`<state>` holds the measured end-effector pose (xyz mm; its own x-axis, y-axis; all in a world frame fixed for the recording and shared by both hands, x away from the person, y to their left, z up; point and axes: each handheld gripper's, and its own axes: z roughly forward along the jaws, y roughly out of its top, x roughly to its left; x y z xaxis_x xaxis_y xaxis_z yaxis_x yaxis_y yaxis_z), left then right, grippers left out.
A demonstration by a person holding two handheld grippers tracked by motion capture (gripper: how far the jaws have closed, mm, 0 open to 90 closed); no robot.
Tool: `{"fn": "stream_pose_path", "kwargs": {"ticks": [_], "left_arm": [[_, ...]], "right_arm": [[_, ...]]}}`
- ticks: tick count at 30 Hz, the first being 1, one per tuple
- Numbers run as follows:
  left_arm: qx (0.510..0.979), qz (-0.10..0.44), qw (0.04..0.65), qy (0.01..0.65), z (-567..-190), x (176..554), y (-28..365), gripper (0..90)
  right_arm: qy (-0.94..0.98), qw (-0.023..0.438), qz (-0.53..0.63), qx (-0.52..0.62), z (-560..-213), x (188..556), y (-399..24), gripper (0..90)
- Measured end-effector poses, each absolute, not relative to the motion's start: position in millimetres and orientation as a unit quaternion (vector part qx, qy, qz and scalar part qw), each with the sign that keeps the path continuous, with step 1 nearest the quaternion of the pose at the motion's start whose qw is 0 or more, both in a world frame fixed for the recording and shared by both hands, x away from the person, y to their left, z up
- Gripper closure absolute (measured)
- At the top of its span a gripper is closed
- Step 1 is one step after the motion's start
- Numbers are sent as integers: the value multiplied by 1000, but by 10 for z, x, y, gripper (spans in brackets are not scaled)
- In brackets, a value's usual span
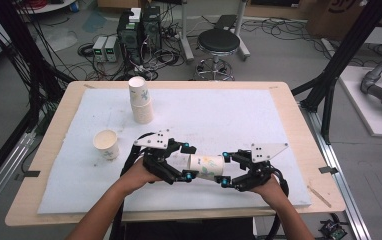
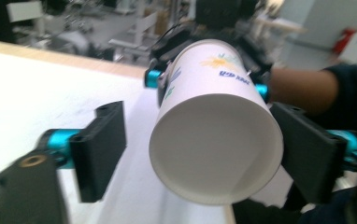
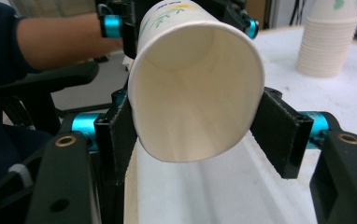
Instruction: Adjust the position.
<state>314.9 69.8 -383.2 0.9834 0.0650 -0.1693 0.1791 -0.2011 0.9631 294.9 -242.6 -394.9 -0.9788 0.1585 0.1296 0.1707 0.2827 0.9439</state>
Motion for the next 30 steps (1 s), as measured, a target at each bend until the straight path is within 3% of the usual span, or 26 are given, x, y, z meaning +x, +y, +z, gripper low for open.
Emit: {"fn": "stream_pose_path", "kwargs": {"ticks": [12, 30], "left_arm": [[854, 16, 519, 36, -3668, 3109, 526, 176], [888, 34, 459, 28, -3734, 3100, 440, 204]], "right_arm": [[-873, -2, -473, -119, -3701, 3013, -2290, 346], [-941, -28, -327, -86, -3474, 3071, -1986, 347]]}}
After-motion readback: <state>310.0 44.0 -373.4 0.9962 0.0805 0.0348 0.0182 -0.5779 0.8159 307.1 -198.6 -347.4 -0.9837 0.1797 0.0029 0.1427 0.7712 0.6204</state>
